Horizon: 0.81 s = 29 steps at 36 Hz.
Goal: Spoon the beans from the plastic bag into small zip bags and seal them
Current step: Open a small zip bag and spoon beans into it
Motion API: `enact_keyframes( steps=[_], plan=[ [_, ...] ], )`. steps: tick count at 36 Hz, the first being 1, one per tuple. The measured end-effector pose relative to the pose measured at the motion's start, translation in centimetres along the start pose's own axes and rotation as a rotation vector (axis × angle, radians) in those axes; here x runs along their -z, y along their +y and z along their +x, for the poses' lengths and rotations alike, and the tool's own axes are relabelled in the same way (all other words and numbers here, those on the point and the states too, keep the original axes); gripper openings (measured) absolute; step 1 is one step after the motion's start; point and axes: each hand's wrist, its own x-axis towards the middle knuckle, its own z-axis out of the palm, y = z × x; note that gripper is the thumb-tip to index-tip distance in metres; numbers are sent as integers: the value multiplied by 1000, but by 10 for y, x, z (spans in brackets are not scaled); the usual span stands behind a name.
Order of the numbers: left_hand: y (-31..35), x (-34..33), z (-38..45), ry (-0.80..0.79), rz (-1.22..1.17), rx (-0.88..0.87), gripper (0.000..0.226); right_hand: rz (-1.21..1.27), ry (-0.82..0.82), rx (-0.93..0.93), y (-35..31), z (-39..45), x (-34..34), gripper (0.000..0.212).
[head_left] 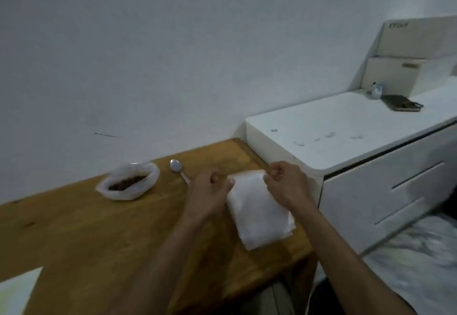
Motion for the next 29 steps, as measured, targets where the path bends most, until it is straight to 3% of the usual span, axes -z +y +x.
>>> enact_keyframes(
  steps=[3,6,8,13,23,29],
  plan=[
    [0,-17,10,-13,51,-6,42,-45,-23,-23,9,9,-10,13],
    [-5,-31,19,-34,104,-23,51,-76,-50,-70,15,16,-20,43],
    [-11,-37,25,-65,118,14,57,-62,-53,-94,17,20,-22,51],
    [-25,-47,26,-47,134,0,45,-52,-33,-99,21,23,-25,44],
    [-18,-47,16,94,40,1,45,-62,152,-96,13,14,-30,35],
    [5,-25,14,135,-249,103,24,210,155,-66,-9,8,-23,18]
  ],
)
